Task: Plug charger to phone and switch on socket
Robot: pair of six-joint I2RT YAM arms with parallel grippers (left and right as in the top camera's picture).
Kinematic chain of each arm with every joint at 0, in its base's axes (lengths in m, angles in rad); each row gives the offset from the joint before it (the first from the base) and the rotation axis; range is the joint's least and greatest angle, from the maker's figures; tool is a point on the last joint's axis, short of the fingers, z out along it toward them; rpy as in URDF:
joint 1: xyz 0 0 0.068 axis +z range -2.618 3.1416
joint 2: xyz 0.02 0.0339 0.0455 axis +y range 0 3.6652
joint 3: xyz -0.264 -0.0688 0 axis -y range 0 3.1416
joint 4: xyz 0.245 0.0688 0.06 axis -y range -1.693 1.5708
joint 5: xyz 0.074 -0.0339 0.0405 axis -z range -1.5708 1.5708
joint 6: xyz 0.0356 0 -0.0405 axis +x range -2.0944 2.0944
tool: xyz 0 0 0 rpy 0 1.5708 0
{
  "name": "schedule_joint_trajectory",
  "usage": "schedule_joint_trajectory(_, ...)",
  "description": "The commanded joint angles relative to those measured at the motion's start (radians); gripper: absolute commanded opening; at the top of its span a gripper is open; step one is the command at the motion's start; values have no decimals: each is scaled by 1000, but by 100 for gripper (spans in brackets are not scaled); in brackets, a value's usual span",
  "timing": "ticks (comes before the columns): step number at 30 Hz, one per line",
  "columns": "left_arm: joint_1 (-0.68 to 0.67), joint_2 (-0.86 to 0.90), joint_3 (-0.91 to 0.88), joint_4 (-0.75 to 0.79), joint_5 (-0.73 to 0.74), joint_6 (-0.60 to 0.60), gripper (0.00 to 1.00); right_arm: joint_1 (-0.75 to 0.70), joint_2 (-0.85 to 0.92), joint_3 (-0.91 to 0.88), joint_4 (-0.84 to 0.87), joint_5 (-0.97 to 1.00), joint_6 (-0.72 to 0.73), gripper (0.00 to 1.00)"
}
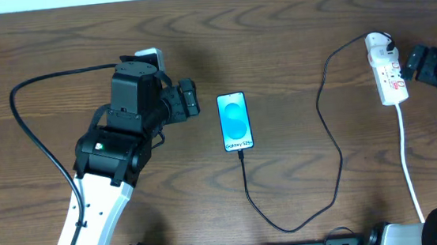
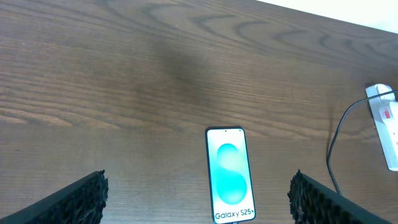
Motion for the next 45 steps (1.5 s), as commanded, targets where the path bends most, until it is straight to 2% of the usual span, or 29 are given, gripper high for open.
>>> schedule_joint_trajectory(1, 1, 0, 3, -4, -12, 21, 93, 3, -6, -2, -2, 8, 11, 99)
schedule_joint_trajectory(9, -4, -90, -29, -30, -30, 24, 93, 3, -6, -2, -1, 8, 11, 99)
schedule_joint_trajectory(15, -4, -283, -200, -19, -100, 24, 93, 3, -6, -2, -1, 8, 11, 99)
schedule_joint_trajectory(17, -4, -364, -289, 39, -125, 24, 93, 3, -6, -2, -2, 8, 11, 99)
schedule_joint_trajectory(23, 37, -665, -638, 383, -143, 24, 93, 3, -6, -2, -1, 8, 11, 99)
schedule_joint_trajectory(33, 178, -1006, -1015, 799, -133, 29, 93, 3, -6, -2, -1, 8, 11, 99)
schedule_joint_trajectory(36, 245, -1109, -1122, 916, -35, 126, 93, 3, -6, -2, -1, 8, 11, 99)
schedule_joint_trajectory(38, 287, -1170, -1185, 971, 19, 168, 93, 3, -6, -2, -1, 8, 11, 99)
schedule_joint_trajectory(42, 319, -1193, -1183, 919, 23, 175, 93, 3, -6, -2, -1, 8, 11, 99)
schedule_joint_trajectory(45, 322, -1196, -1183, 883, 23, 237, 93, 3, -6, -2, -1, 8, 11, 99)
